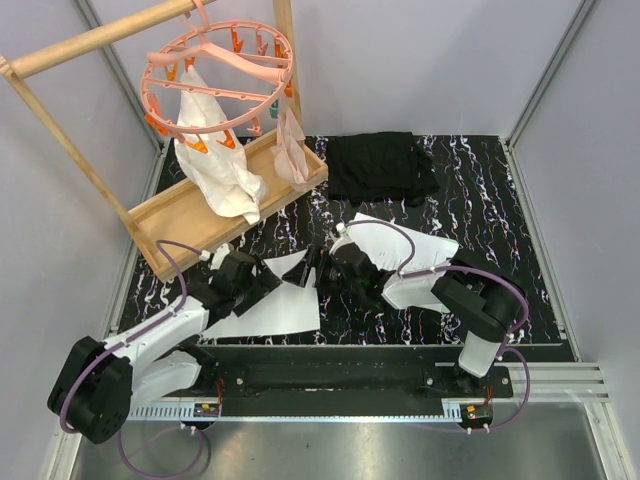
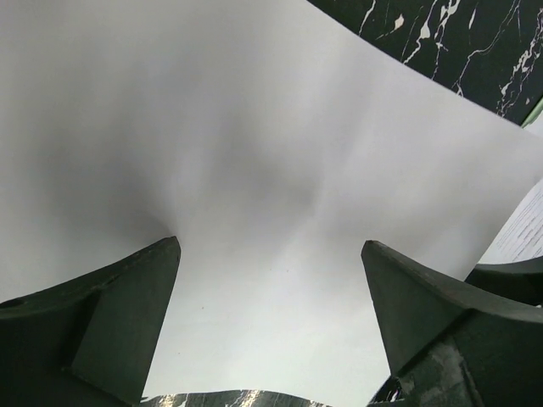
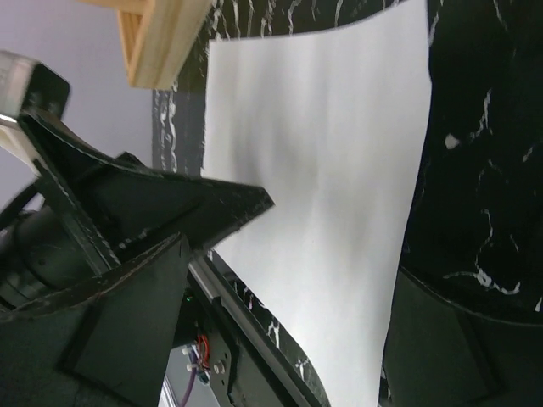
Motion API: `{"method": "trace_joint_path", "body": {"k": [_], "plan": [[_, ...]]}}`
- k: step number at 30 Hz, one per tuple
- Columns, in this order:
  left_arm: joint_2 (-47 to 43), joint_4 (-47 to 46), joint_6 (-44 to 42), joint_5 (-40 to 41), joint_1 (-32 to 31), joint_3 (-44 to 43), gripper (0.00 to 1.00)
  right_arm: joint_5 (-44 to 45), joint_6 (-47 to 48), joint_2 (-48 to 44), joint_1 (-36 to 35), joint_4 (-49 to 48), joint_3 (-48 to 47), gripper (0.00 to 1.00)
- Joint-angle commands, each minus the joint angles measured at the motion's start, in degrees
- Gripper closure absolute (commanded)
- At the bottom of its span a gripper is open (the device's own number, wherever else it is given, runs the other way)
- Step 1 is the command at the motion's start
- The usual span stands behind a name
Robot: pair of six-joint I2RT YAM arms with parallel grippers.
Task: Put the files into the folder
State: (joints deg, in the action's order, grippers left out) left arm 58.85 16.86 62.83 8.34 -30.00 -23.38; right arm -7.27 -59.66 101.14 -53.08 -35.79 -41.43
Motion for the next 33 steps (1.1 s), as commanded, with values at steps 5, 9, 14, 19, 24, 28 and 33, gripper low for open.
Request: {"method": "trace_joint_path", "body": {"k": [5,9,14,19,24,28,33], "plan": [[-2.1,2.0,-5.3,-1.5,-0.2,-0.4,0.01,-1.9,3.0,-0.6,1.3,-0.8,-0.7,0.39],[-5.8,1.6,-9.0,-1.5,-0.2,-1.8,0.01,-0.8,7.1,0.0,1.3,6.9,-5.0,0.76],[-13.1,2.7,-14.9,0.3,-0.2,-4.7,0.01,5.7,11.3,-3.9,1.4,22.3,-9.9,1.0],[-13.3,2.5,-19.3,0.1,-0.7,-8.7,0.01,14.3,17.4,-16.9,7.0,45.8,-10.9,1.0],[-8.5,0.0,-19.3,-0.7,-4.2,-12.0,0.01,7.4,23.5,-29.1,22.3,51.2,-2.5,1.0],[-4.2,-3.4,-18.2,-0.8,-7.5,-13.2,0.01,3.9,30.8,-33.1,29.2,56.9,-1.8,1.0],[-1.4,-4.1,-18.5,-0.9,-10.5,-15.0,0.01,0.1,36.8,-31.3,34.9,57.5,-2.9,1.0]]}}
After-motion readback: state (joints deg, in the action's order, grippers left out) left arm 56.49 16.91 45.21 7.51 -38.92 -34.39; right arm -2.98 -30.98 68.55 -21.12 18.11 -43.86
